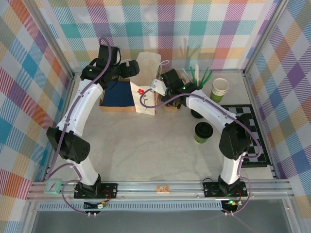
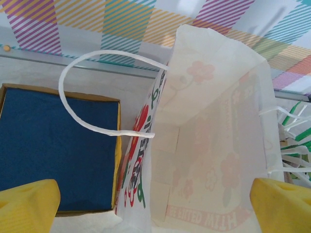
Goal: Pack the takeout coffee
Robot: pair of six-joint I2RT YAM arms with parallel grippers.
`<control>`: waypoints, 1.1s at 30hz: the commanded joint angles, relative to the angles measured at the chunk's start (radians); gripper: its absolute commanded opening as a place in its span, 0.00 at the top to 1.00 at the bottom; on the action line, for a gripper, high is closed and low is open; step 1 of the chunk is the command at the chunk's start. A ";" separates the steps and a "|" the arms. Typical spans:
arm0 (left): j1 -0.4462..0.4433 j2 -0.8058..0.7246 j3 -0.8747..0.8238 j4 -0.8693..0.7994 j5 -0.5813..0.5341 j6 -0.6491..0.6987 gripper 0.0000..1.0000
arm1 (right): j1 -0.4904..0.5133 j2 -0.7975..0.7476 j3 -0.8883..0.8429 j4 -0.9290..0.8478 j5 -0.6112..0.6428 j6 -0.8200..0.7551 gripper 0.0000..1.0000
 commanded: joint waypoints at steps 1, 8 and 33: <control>0.015 -0.049 -0.026 0.026 -0.017 -0.011 0.00 | 0.033 -0.043 -0.050 0.015 0.032 -0.005 1.00; 0.025 -0.086 -0.083 0.048 -0.020 -0.016 0.00 | 0.050 -0.062 -0.148 0.044 0.046 0.043 1.00; 0.067 -0.116 -0.142 0.083 0.009 -0.030 0.00 | 0.027 -0.048 -0.040 -0.180 -0.148 0.063 0.53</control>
